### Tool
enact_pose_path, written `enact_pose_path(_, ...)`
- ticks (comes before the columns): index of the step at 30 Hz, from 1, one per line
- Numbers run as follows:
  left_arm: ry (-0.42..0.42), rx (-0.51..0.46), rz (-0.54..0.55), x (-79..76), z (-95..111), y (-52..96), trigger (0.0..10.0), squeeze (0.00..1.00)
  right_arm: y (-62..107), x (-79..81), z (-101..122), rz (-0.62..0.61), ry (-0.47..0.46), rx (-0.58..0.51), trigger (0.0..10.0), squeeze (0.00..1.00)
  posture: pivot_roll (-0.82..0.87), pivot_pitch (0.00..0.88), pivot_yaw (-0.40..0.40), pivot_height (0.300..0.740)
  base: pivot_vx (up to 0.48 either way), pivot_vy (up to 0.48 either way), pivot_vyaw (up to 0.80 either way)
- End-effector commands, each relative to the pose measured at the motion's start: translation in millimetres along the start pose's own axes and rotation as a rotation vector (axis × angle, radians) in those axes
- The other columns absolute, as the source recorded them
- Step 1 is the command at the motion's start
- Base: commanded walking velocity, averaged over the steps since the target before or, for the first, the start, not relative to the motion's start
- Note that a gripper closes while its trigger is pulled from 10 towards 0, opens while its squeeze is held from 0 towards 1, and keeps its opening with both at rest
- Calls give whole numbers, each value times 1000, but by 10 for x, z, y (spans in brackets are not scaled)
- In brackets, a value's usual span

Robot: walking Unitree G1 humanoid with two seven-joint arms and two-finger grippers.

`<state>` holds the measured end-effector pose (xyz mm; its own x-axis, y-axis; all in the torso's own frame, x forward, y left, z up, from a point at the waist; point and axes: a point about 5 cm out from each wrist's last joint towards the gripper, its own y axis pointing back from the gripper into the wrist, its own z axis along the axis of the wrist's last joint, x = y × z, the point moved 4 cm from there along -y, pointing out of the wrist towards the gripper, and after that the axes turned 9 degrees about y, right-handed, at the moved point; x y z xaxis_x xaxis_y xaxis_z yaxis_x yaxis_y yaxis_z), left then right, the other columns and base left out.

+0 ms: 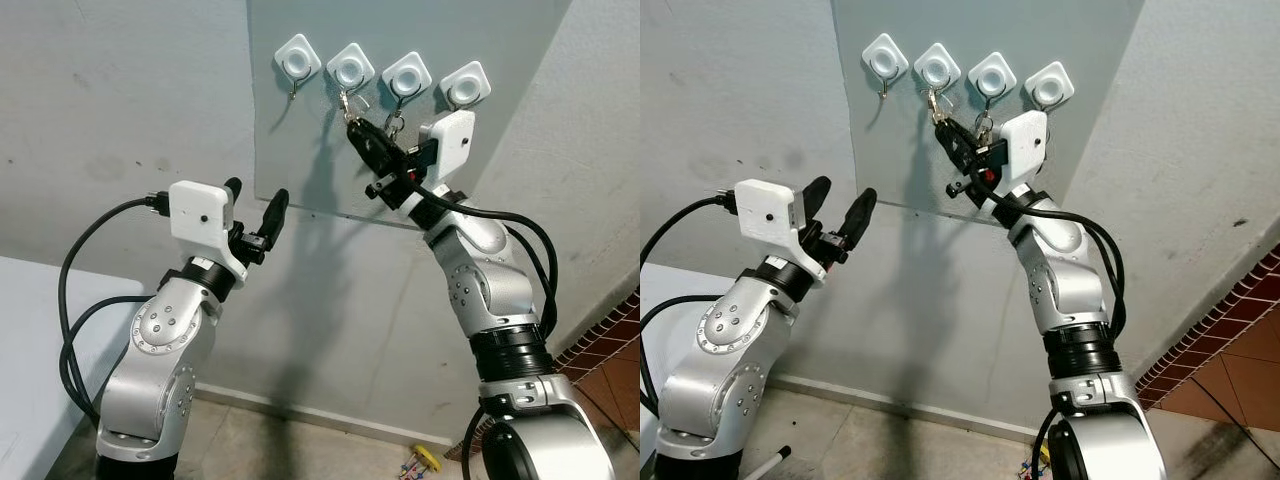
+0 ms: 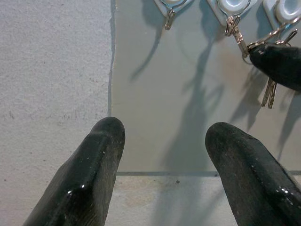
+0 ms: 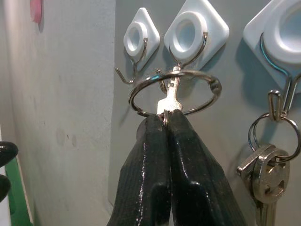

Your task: Hang keys on a hook

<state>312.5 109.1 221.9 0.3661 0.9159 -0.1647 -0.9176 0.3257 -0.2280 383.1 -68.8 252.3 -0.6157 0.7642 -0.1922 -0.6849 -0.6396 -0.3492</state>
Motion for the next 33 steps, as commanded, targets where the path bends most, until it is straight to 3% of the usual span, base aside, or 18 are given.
enact_pose_path(1, 3, 3, -4, -18, 7, 5, 10000, 0, 4, 34, -71, 22, -5, 31, 10000, 0, -31, 0, -72, 732, 0, 0, 0)
enact_pose_path(11, 9, 3, -2, -24, 6, 6, 10000, 0, 3, 46, -34, 34, 14, 17, 10000, 0, -29, 0, -74, 732, 0, 0, 0)
enact_pose_path(18, 12, 0, 0, -22, 16, 7, 10000, 0, 50, 108, -163, 77, 29, 79, 10000, 0, -28, 0, -75, 732, 0, 0, 0)
enact_pose_path(21, 12, -1, 0, -25, 16, 7, 10000, 0, 99, 155, -338, 104, 39, 167, 10000, 0, -29, 0, -74, 732, 0, 0, 0)
enact_pose_path(25, 12, 0, 1, -25, 17, 7, 10000, 0, 106, 161, -358, 108, 41, 177, 10000, 0, -29, 0, -74, 732, 0, 0, 0)
enact_pose_path(27, 15, 2, 0, -26, 14, 8, 10000, 0, 16, 119, 22, 74, 31, -20, 10000, 0, -29, 0, -72, 732, 0, 0, 0)
enact_pose_path(28, 16, 2, -1, -28, 14, 8, 10000, 0, 7, 103, 60, 67, 33, -36, 10000, 0, -29, 0, -72, 732, 0, 0, 0)
enact_pose_path(31, 16, 2, 0, -26, 15, 8, 10000, 0, -17, 92, 117, 79, 24, -42, 10000, 0, -29, 0, -74, 732, 0, 0, 0)
enact_pose_path(33, 17, 2, 2, -19, 13, 8, 10000, 0, -17, 180, 4, 165, 57, 60, 10000, 0, -29, 0, -75, 732, 0, 0, 0)
